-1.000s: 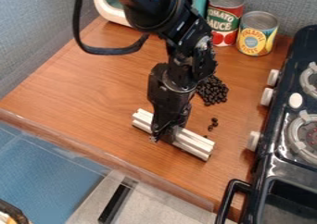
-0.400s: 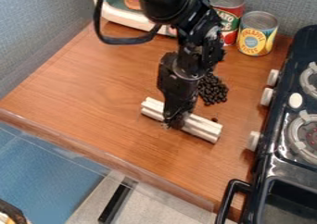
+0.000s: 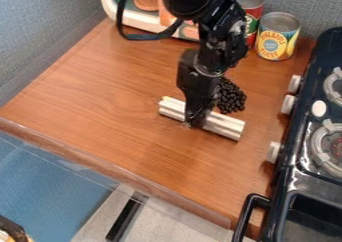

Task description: Sweep into pile

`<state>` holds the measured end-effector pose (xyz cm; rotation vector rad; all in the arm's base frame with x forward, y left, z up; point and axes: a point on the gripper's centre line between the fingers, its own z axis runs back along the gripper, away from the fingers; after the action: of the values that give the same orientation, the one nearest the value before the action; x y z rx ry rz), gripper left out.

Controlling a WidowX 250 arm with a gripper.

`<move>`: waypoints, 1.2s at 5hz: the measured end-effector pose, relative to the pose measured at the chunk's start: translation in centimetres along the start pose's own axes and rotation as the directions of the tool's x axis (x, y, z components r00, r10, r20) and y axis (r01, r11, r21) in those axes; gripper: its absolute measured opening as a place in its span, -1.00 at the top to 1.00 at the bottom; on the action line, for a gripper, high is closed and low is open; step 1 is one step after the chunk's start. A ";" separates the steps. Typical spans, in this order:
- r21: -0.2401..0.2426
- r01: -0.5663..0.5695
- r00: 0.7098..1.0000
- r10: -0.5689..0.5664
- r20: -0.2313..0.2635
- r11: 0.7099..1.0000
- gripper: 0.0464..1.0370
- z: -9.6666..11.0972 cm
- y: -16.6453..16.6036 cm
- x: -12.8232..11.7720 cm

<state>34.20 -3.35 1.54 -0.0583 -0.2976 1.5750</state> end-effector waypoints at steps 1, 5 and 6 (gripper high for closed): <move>-0.014 -0.023 1.000 0.023 -0.003 1.000 0.36 -0.4 -1.2 0.2; 0.022 -0.035 0.999 0.035 -0.032 0.999 0.36 0.0 -0.7 1.6; 0.014 -0.032 0.998 0.032 -0.055 0.999 0.36 2.9 -0.1 2.9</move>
<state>33.59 -0.93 4.78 -0.0971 -0.2440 1.6041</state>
